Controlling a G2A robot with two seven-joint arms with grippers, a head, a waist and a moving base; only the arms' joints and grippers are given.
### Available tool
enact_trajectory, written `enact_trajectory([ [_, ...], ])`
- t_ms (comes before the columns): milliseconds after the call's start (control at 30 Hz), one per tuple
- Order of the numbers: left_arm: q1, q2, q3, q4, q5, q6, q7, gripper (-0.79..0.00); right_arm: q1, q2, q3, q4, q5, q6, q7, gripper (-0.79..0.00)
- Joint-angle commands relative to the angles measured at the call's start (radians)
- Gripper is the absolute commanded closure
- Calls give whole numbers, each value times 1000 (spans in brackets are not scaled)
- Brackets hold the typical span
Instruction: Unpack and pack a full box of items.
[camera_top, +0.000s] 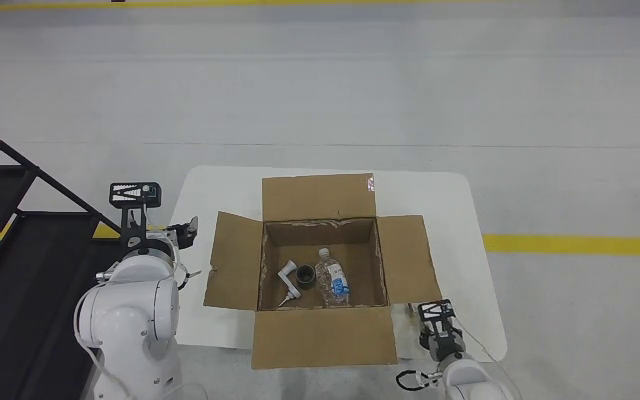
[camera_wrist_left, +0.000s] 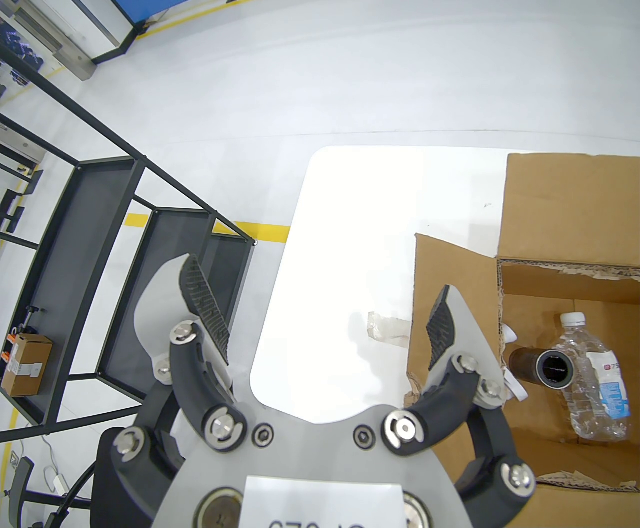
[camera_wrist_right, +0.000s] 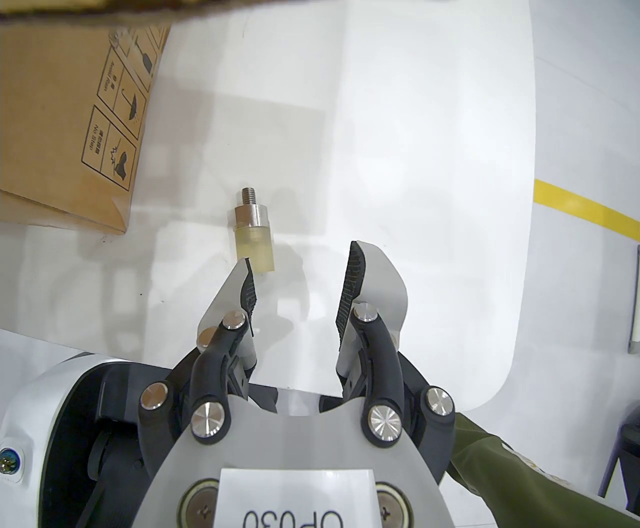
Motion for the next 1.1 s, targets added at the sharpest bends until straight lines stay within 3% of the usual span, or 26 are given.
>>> enact_trajectory([
  [0, 0, 0, 0, 0, 0, 0, 0, -785, 10, 1, -2, 9, 10, -14, 3, -493],
  [300, 0, 0, 0, 0, 0, 0, 0, -785, 71, 3, -22, 83, 49, -51, 11, -566],
  [400, 0, 0, 0, 0, 0, 0, 0, -785, 91, 3, -29, 112, 49, -52, 10, -548],
  [600, 0, 0, 0, 0, 0, 0, 0, -785, 116, 4, -40, 148, 54, -50, 11, -391],
  [1067, 0, 0, 0, 0, 0, 0, 0, -785, 145, 8, -53, 184, 73, -45, 17, -382],
])
